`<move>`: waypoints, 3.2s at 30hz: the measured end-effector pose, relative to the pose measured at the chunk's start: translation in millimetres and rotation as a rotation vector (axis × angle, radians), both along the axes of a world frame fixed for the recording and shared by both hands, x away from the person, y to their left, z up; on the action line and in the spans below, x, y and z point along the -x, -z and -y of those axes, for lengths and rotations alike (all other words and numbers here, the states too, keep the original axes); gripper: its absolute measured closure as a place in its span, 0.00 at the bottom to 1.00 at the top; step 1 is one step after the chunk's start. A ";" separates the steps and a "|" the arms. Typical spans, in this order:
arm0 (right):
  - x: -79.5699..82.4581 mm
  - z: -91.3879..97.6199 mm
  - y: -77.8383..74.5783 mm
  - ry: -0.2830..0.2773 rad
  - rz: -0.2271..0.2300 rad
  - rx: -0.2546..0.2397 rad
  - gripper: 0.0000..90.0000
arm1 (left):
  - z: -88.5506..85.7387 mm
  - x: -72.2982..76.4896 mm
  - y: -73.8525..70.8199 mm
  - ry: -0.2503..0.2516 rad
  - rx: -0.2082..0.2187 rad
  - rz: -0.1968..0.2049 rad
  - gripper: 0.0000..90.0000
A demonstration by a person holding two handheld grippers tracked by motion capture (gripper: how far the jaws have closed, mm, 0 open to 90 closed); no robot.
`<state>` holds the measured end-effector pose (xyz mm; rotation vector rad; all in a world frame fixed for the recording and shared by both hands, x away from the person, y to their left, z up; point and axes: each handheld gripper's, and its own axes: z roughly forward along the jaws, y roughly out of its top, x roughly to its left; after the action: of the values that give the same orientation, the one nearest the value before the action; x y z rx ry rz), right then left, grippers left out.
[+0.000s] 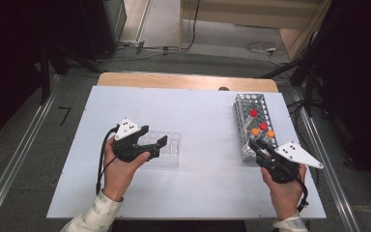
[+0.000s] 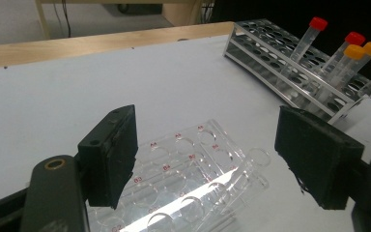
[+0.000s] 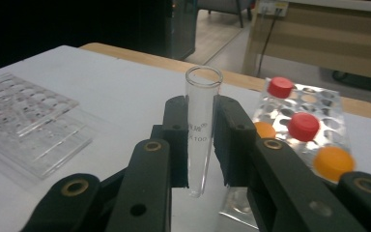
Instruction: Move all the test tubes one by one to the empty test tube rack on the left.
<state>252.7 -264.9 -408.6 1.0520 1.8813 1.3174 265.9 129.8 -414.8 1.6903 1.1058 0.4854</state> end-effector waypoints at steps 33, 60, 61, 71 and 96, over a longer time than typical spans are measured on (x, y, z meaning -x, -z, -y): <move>0.1 -122.2 31.7 -0.319 -0.115 0.088 0.82 | 33.3 18.6 -8.2 0.124 -0.011 0.035 0.33; 5.9 -149.2 33.9 -0.360 -0.106 0.087 0.82 | 52.9 23.8 -1.6 0.242 -0.048 0.002 0.79; 5.9 -149.1 33.9 -0.360 -0.106 0.088 0.82 | 53.3 24.0 -1.5 0.243 -0.049 0.000 0.80; 6.3 -149.0 33.4 -0.360 -0.106 0.086 0.82 | 53.3 24.7 -1.5 0.242 -0.058 0.012 0.86; 7.2 -120.6 38.6 -0.378 -0.160 0.027 0.34 | 27.3 27.6 -19.5 0.203 -0.044 0.020 0.86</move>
<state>245.4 -144.3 -447.2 0.8344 2.2958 1.4415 238.3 102.5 -395.2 1.8099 0.9027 0.3991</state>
